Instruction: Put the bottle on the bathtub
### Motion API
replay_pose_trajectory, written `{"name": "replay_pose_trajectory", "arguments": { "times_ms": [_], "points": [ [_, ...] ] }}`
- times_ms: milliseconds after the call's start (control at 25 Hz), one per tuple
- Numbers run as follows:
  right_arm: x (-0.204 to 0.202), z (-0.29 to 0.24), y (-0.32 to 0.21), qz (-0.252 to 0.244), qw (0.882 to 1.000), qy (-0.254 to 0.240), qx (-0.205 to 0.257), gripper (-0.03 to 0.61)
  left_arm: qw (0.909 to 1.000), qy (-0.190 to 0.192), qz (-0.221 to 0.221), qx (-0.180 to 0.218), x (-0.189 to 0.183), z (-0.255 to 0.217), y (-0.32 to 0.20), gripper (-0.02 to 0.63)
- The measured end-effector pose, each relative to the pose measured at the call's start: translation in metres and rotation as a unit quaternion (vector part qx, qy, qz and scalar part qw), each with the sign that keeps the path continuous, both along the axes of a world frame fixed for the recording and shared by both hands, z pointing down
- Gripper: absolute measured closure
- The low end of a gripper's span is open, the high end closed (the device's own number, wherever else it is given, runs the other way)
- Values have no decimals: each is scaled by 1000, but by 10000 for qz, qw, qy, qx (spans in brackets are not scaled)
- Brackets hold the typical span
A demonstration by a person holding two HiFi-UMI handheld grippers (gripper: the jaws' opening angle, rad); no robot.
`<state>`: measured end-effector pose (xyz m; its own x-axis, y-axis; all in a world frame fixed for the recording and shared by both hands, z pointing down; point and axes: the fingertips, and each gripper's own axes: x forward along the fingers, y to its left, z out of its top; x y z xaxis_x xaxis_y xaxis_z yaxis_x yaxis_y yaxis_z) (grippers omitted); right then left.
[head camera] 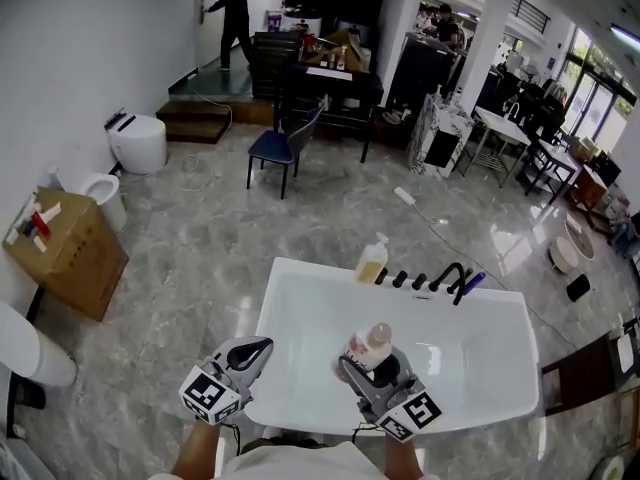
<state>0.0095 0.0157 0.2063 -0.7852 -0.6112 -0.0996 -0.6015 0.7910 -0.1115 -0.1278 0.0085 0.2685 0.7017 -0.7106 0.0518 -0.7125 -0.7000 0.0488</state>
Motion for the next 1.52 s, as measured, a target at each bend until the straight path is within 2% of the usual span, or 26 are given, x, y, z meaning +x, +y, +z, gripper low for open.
{"name": "replay_pose_trajectory", "arguments": {
  "times_ms": [520,1160,1520],
  "points": [
    [39,-5,-9,56,10000,41,69,336,10000,-33,52,64,44,-8,-8,612],
    [50,7,-27,222,9997,36,1,336,9996,-94,239,-144,54,14,-18,612],
    [55,18,-56,365,9990,275,-15,336,9985,-109,451,-275,65,29,-42,612]
  ]
}}
